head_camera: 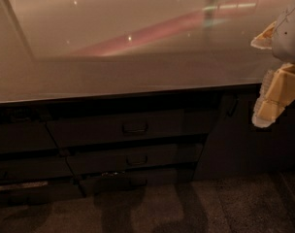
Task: Open top drawer
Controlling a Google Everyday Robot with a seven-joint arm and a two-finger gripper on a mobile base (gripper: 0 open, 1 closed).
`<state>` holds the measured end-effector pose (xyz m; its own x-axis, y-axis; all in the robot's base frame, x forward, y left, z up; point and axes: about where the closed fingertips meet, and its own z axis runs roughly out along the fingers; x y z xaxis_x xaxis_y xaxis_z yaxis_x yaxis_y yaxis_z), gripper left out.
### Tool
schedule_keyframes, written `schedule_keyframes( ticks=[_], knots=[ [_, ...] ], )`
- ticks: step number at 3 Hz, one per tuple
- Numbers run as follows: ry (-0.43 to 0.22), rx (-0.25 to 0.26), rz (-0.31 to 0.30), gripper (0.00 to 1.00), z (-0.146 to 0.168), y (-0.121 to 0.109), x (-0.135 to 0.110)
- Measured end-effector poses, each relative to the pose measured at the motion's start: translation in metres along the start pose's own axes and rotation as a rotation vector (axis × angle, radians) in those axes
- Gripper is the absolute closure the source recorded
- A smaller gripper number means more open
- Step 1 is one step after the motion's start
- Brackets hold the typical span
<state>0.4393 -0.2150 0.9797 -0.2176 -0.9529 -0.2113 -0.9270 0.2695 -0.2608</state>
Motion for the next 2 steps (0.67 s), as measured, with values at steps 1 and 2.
schedule_keyframes(
  ticks=[1,2],
  knots=[
    [0.0,0.0,0.0,0.0,0.0,0.0,0.0],
    [-0.007,0.0,0.024,0.0,0.003,-0.0077,0.0023]
  ],
)
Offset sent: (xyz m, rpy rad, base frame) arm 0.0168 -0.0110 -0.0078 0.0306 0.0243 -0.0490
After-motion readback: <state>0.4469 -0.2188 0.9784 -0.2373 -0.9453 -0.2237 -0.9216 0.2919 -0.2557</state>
